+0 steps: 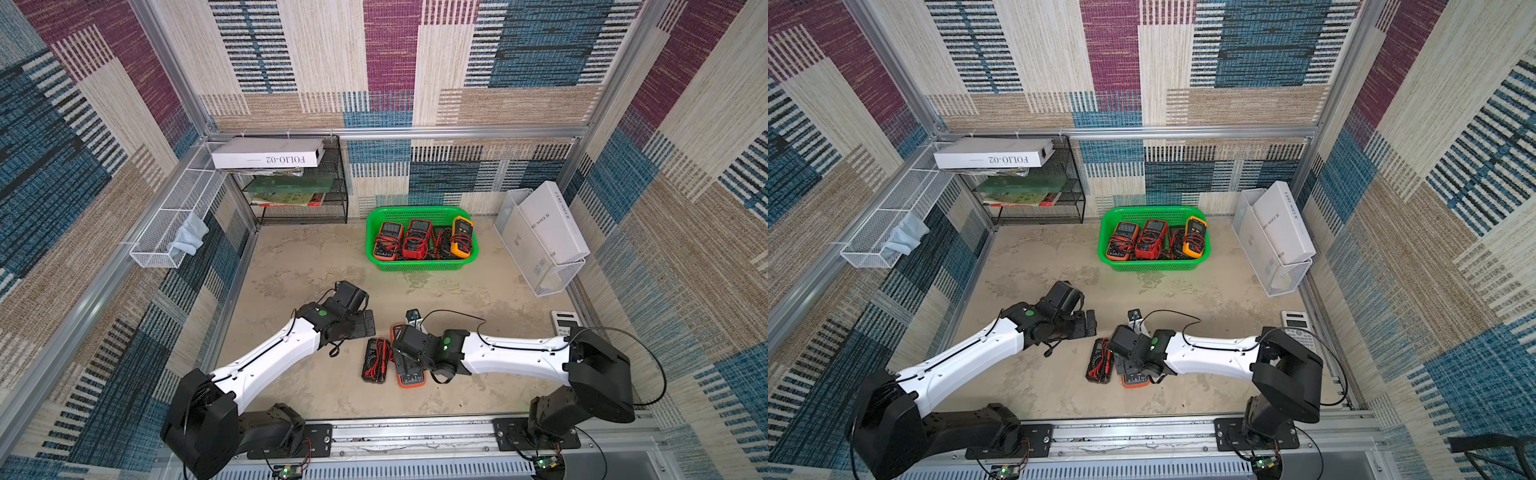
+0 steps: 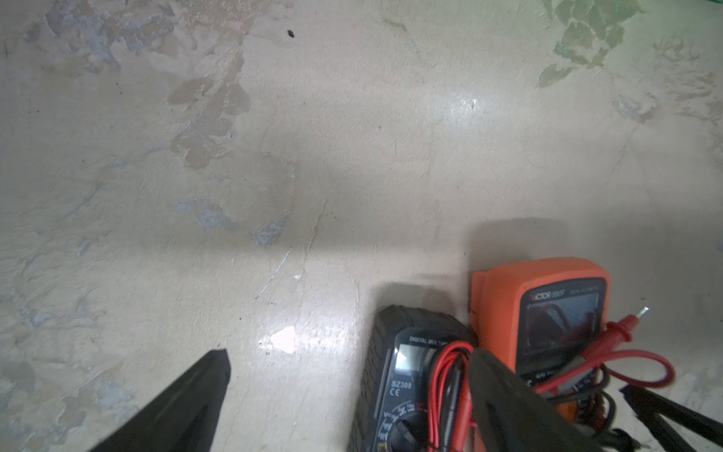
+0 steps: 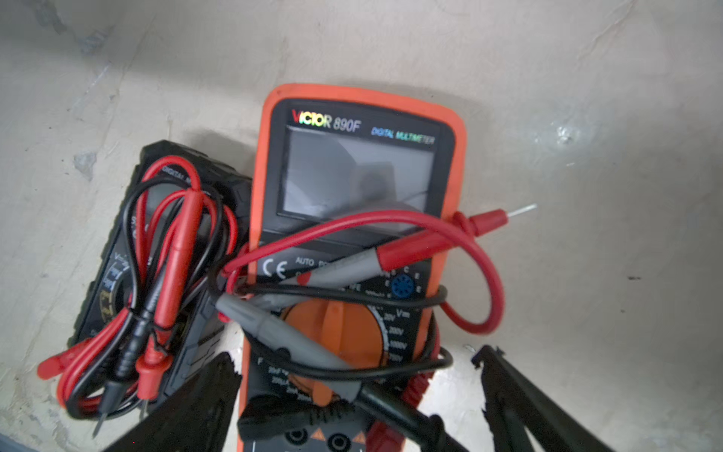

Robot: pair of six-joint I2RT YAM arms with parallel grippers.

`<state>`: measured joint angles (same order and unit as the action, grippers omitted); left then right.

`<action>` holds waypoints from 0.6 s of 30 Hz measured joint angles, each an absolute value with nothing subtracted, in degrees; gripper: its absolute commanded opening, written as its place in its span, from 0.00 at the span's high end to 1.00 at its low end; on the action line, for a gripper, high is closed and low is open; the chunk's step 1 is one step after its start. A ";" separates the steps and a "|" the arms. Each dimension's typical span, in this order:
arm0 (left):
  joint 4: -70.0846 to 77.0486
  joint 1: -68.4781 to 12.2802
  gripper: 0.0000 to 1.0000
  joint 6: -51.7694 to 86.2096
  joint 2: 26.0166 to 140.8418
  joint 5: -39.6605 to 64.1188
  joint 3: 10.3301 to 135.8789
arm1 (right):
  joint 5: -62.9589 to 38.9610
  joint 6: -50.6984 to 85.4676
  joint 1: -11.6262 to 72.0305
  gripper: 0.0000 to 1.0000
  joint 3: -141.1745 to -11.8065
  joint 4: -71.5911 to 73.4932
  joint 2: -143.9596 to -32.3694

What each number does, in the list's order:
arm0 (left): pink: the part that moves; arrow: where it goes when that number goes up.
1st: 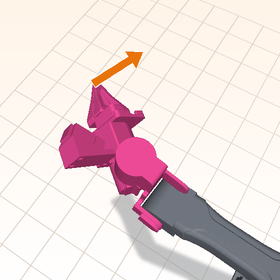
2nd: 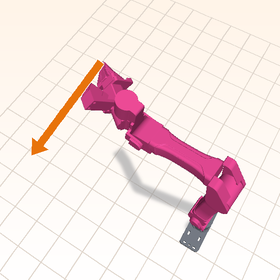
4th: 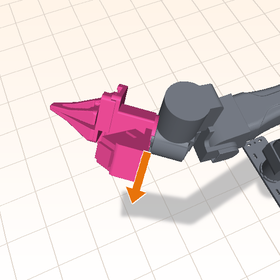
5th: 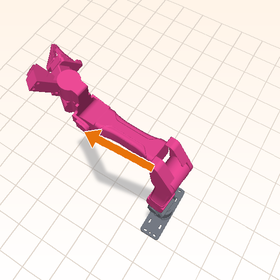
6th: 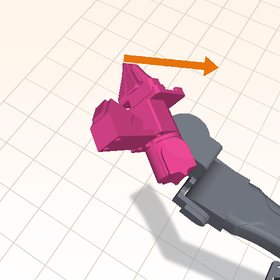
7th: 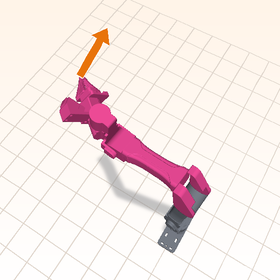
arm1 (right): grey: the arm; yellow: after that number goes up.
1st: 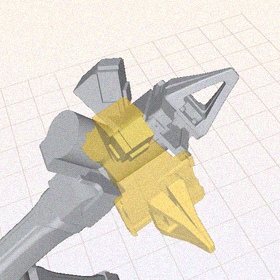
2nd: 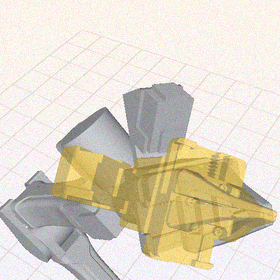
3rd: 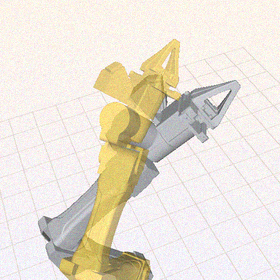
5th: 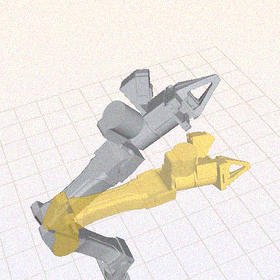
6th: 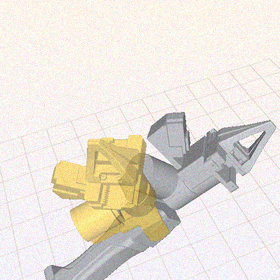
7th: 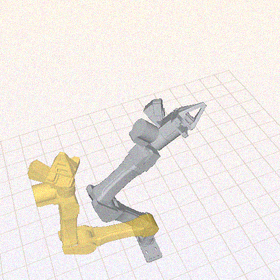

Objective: Put the multimeter into the basket
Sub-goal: Pick up the multimeter from the center of the board.

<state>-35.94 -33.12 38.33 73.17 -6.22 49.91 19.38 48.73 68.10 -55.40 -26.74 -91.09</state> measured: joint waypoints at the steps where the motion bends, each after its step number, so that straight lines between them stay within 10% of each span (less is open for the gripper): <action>1: -35.99 -33.10 0.00 38.33 73.17 -6.22 49.87 | 19.38 48.71 68.12 0.00 -55.53 -26.72 -91.42; 14: -35.64 -32.93 0.00 38.24 73.60 -6.20 49.82 | 18.13 48.40 68.14 0.00 -56.77 -24.73 -97.84; 18: -35.62 -32.86 0.00 38.13 73.60 -6.20 50.04 | 17.30 48.31 67.81 0.16 -57.01 -23.66 -99.74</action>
<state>-35.62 -32.86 38.13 73.60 -6.20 50.04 17.30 48.31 67.81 -57.01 -23.66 -99.74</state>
